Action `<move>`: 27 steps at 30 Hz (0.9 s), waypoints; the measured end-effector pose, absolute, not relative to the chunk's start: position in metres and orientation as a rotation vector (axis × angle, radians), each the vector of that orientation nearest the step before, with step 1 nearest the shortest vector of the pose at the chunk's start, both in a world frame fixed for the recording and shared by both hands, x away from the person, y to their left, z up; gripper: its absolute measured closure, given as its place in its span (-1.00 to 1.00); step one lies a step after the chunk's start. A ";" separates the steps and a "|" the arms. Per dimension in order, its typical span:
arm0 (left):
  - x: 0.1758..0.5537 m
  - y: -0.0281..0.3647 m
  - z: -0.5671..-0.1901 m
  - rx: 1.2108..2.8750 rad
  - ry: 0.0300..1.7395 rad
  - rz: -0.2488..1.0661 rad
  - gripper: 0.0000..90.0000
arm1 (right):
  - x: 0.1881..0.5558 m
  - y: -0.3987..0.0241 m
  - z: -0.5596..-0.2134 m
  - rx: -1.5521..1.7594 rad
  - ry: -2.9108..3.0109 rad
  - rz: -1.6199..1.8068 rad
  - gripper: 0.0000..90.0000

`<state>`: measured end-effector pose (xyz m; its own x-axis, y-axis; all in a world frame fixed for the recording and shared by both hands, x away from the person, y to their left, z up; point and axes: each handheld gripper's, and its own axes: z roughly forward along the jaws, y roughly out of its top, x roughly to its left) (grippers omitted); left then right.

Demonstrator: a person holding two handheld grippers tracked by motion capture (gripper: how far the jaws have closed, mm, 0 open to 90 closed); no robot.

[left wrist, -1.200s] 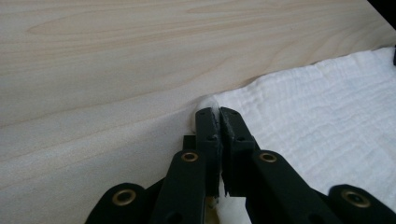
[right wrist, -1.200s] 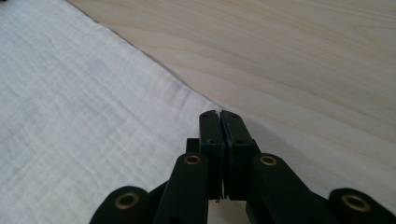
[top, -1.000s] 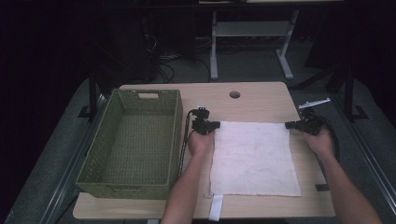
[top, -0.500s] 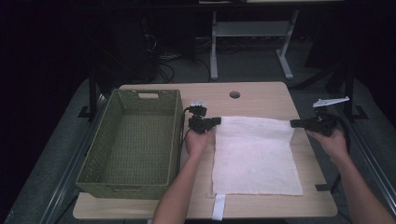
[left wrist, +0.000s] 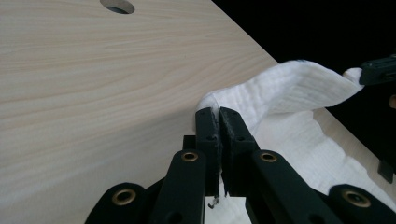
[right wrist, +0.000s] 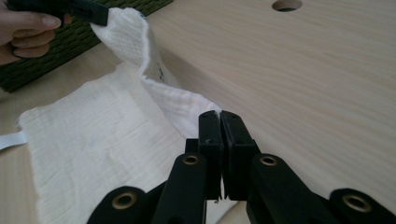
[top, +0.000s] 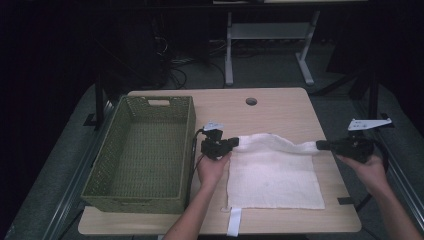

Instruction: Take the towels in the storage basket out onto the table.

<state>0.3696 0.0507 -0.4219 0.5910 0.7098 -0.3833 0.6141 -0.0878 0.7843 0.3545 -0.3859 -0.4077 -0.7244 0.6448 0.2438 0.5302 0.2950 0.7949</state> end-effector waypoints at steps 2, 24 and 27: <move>0.358 0.050 -0.421 1.762 1.081 0.125 0.93 | 0.344 -0.386 -0.409 1.092 2.431 1.430 0.94; 0.266 0.054 -0.446 1.868 0.972 0.188 0.90 | 0.265 -0.378 -0.432 0.986 2.484 1.414 0.93; 0.260 0.057 -0.448 1.876 0.960 0.194 0.89 | 0.260 -0.377 -0.437 0.980 2.503 1.392 0.93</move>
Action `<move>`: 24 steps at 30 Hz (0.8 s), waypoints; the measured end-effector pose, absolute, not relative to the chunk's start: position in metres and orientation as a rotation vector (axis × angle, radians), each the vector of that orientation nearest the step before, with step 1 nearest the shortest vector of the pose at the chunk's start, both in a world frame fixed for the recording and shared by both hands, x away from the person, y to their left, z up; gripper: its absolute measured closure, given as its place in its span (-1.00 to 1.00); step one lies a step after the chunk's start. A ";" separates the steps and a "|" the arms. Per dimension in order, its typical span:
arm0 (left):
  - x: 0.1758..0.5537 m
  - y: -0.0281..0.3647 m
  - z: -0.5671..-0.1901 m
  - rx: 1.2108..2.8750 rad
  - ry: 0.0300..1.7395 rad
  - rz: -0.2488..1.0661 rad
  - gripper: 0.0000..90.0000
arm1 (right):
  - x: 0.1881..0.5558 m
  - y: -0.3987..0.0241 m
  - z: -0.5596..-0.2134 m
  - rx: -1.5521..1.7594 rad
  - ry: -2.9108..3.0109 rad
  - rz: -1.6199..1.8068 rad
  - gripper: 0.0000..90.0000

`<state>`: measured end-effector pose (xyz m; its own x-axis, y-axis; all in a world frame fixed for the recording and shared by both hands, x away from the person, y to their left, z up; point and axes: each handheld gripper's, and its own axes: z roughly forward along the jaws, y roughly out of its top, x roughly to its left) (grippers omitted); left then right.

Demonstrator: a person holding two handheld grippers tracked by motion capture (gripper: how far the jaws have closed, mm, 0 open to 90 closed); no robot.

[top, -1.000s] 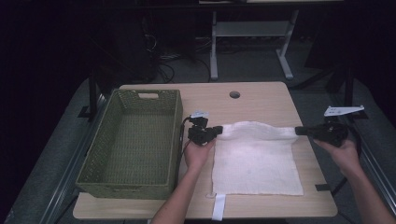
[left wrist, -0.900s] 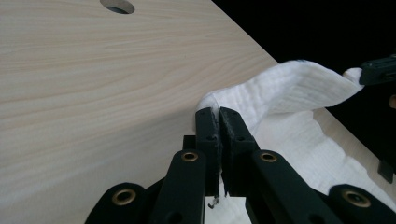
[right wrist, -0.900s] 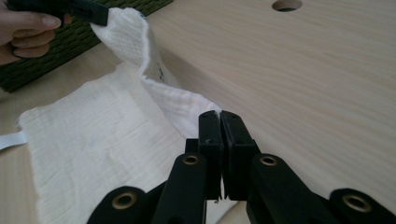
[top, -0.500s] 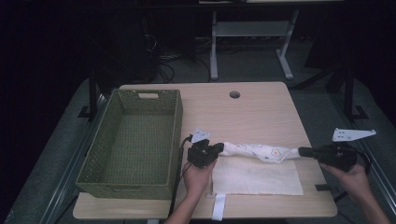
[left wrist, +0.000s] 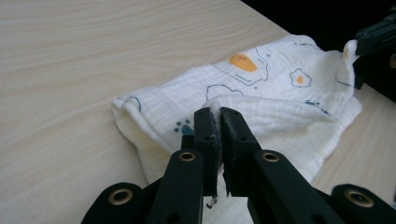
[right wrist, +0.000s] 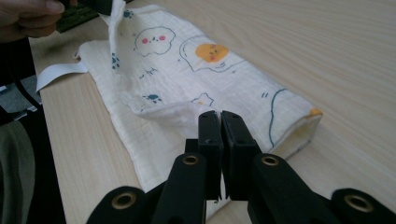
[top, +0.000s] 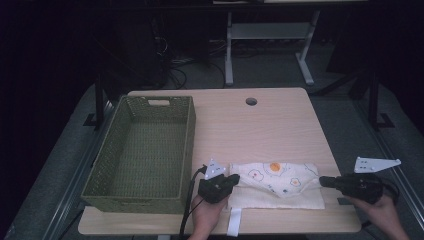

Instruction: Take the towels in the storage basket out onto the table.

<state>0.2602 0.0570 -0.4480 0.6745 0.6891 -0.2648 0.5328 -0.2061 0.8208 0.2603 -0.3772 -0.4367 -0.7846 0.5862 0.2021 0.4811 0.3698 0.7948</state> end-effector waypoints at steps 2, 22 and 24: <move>0.257 0.058 -0.449 1.890 0.953 0.203 0.89 | 0.259 -0.377 -0.438 0.983 2.506 1.385 0.92; 0.239 0.059 -0.441 1.947 0.891 0.123 0.52 | 0.245 -0.377 -0.439 0.900 2.600 1.442 0.67; 0.243 0.054 -0.441 1.960 0.876 0.130 0.60 | 0.250 -0.372 -0.443 0.910 2.613 1.394 0.76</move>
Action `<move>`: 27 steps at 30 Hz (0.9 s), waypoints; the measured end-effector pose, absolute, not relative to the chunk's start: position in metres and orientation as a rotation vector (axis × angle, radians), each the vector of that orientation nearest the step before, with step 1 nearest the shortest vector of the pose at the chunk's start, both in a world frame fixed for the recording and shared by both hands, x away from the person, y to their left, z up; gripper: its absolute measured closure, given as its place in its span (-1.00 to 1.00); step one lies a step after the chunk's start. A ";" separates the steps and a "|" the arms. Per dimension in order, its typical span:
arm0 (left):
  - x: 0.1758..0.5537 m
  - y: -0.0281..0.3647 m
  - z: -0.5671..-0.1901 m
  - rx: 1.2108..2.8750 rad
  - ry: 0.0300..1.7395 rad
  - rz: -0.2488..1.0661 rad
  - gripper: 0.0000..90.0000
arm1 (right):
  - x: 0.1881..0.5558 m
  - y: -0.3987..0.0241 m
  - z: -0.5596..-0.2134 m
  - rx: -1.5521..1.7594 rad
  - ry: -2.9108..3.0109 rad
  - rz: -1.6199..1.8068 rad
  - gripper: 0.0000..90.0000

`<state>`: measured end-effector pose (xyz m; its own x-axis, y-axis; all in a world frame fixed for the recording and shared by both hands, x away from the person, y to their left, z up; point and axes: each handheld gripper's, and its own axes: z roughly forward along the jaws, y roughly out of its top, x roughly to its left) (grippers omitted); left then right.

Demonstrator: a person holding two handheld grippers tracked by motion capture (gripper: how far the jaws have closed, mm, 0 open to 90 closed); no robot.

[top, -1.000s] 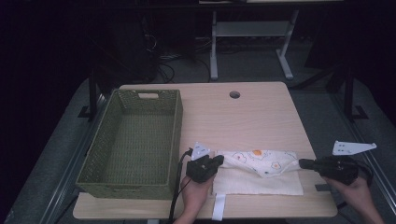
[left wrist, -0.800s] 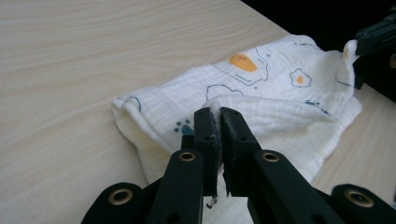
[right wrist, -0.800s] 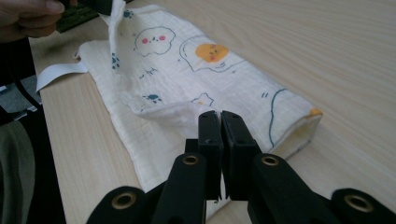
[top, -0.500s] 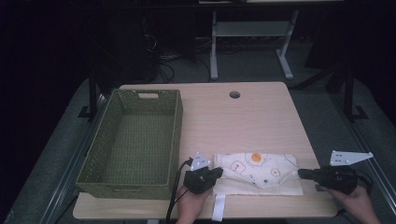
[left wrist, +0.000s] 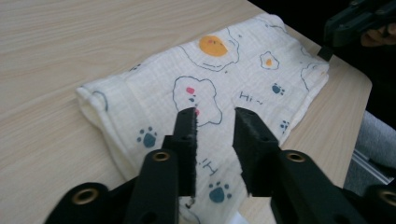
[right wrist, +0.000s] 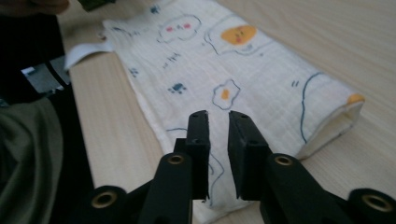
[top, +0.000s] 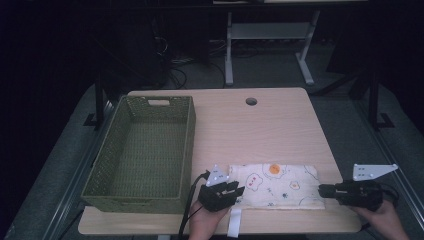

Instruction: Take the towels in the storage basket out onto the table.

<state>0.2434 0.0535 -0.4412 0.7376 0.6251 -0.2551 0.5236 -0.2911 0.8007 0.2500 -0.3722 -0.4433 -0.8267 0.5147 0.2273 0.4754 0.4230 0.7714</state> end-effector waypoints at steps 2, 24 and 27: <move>0.248 0.048 -0.445 1.989 0.876 0.086 0.73 | 0.254 -0.367 -0.450 0.930 2.641 1.335 0.84; 0.287 0.039 -0.449 1.977 0.954 0.167 0.68 | 0.301 -0.357 -0.450 1.072 2.480 1.262 0.74; 0.299 0.036 -0.454 1.974 1.002 0.198 0.68 | 0.310 -0.354 -0.460 1.122 2.494 1.190 0.76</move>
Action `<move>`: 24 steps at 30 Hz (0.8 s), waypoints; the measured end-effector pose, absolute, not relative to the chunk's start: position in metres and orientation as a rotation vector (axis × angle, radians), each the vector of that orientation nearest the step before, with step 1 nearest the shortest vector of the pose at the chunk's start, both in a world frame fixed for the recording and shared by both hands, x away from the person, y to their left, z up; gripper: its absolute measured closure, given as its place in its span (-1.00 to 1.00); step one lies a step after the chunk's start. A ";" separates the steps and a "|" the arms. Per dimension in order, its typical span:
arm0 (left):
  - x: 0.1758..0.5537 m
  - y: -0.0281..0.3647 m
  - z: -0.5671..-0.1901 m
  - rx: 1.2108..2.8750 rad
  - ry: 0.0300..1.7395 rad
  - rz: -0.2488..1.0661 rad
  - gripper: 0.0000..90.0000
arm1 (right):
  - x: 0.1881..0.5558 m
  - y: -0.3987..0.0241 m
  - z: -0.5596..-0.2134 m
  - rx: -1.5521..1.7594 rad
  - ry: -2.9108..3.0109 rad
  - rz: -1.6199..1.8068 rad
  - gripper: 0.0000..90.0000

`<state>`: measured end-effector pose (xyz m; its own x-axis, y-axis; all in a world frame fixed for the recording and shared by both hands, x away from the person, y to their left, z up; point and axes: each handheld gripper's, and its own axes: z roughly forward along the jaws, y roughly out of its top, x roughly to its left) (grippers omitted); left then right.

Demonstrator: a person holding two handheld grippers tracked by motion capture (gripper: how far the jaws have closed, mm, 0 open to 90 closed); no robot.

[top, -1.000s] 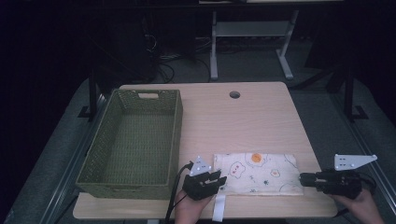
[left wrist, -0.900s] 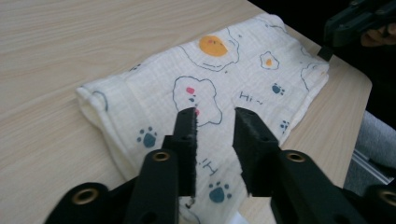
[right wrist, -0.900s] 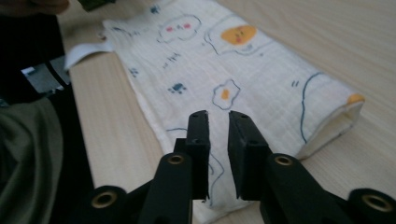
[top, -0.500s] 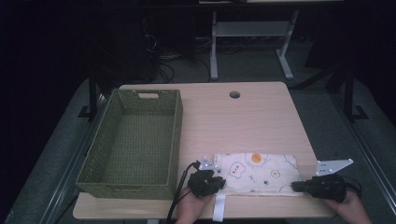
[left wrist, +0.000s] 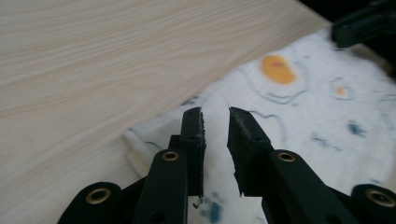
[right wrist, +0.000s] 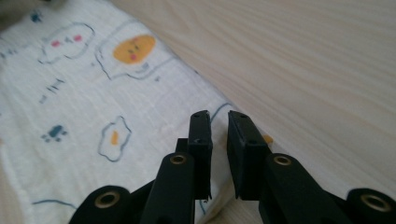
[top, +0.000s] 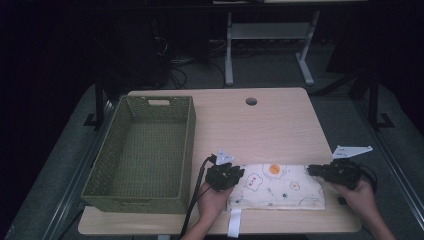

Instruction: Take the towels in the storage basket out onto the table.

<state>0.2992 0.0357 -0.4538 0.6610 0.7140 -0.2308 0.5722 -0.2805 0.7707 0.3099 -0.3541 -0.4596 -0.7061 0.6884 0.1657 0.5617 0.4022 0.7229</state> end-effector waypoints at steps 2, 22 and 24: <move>0.307 0.038 -0.460 1.989 1.045 0.188 0.68 | 0.311 -0.353 -0.463 1.135 2.500 1.176 0.76; 0.334 0.055 -0.471 1.869 1.212 0.206 0.45 | 0.332 -0.369 -0.460 1.257 2.430 1.185 0.46; 0.335 0.053 -0.472 1.865 1.209 0.187 0.41 | 0.336 -0.370 -0.463 1.290 2.430 1.202 0.44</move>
